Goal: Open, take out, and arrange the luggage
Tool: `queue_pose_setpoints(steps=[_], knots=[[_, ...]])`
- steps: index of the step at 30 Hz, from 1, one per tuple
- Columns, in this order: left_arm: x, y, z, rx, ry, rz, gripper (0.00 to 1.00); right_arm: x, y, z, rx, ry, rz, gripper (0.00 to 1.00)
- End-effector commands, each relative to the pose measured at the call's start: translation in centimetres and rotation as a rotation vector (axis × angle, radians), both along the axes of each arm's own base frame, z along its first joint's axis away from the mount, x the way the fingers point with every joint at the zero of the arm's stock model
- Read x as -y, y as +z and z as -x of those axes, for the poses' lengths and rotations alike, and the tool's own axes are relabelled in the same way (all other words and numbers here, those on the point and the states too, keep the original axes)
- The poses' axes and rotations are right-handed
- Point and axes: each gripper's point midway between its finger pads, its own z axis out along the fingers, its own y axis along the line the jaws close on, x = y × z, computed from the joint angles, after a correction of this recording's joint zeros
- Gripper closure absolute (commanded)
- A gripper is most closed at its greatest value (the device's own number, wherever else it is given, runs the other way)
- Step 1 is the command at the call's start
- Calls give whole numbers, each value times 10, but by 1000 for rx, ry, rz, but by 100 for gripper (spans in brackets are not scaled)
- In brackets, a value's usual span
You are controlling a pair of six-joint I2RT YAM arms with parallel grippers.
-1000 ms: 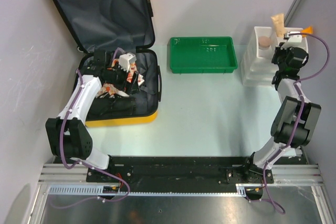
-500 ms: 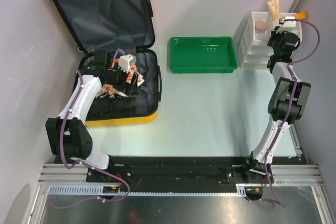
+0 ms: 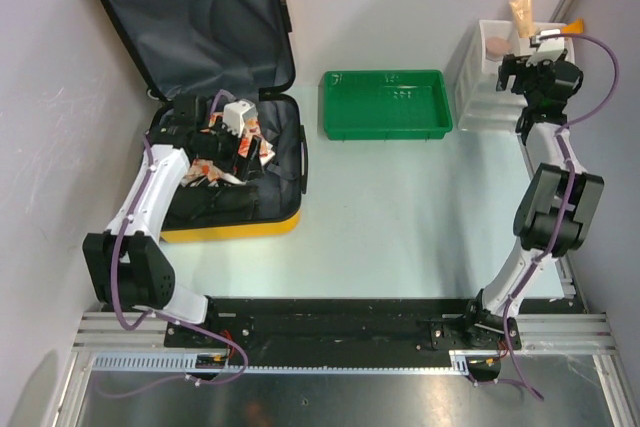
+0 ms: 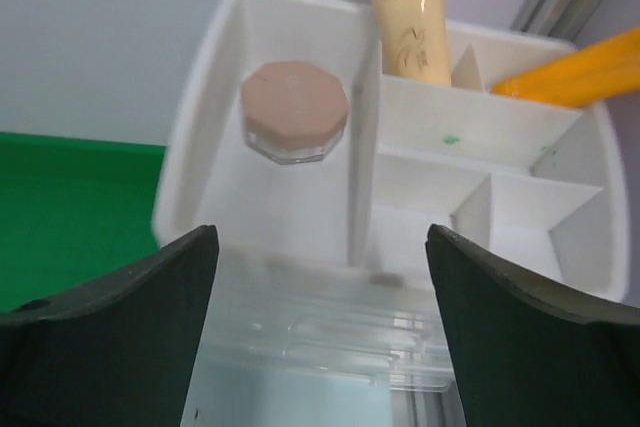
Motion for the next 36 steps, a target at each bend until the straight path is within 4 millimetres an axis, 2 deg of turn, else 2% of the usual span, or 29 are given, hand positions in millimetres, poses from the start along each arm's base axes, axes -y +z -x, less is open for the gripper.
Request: queue_pose_setpoints(steps=[1, 2, 3, 4, 5, 6, 7, 8, 11, 12, 13, 14, 15, 16, 17, 19, 20, 21, 23, 24, 26, 27, 28, 32, 34, 36], knots=[[4, 51, 3, 119, -10, 79, 0, -24, 64, 48, 25, 101, 89, 8], [0, 56, 3, 129, 3, 85, 0, -25, 69, 57, 18, 109, 93, 5], [-1, 57, 4, 129, 9, 91, 0, -28, 60, 66, -31, 127, 88, 2], [-2, 60, 5, 132, 8, 108, 0, -37, 77, 80, -14, 166, 141, 0], [0, 62, 6, 132, 5, 120, 0, -43, 69, 89, -61, 191, 140, 0], [2, 64, 7, 135, -3, 131, 0, -51, 71, 96, -71, 220, 151, 0], [5, 66, 9, 137, -13, 145, 0, -68, 80, 109, -67, 285, 170, 0], [-3, 67, 7, 140, 9, 149, 0, -77, 74, 118, -102, 330, 198, 0], [-2, 74, 8, 162, -4, 158, 0, -130, 70, 135, -131, 491, 274, 1], [-2, 75, 8, 162, -4, 160, 0, -160, 64, 139, -140, 575, 290, 1], [-2, 75, 7, 162, 0, 162, 0, -178, 57, 141, -154, 625, 306, 1], [-3, 77, 6, 164, 7, 160, 0, -192, 37, 139, -201, 671, 335, 1], [-4, 77, 5, 161, 17, 159, 0, -203, 27, 139, -222, 702, 357, 1], [-4, 79, 5, 163, 19, 160, 0, -235, 12, 140, -239, 780, 388, 0], [-4, 81, 4, 168, 20, 159, 0, -245, -14, 135, -297, 815, 395, 0], [-6, 79, 1, 157, 43, 154, 0, -273, -42, 128, -327, 892, 449, 0], [-8, 81, -1, 162, 56, 148, 0, -282, -46, 124, -340, 916, 456, 0], [-10, 80, -1, 157, 64, 141, 0, -289, -79, 113, -403, 956, 472, 1], [-10, 78, -1, 166, 53, 129, 0, -304, -105, 106, -463, 1000, 487, 3], [-12, 77, -3, 164, 59, 123, 0, -307, -120, 92, -477, 1007, 506, 3], [-13, 75, -7, 154, 69, 121, 0, -316, -140, 84, -495, 1033, 546, 5], [-14, 73, -8, 147, 78, 120, 0, -319, -140, 75, -489, 1026, 588, 6], [-13, 72, -7, 138, 79, 126, 0, -321, -161, 70, -515, 1043, 606, 7], [-8, 61, 0, 110, 47, 147, 0, -326, -178, 50, -514, 1021, 655, 8], [-1, 58, 4, 103, 4, 176, 0, -327, -179, 43, -500, 993, 686, 10], [3, 48, 9, 74, -25, 197, 0, -333, -177, 43, -496, 990, 697, 11]])
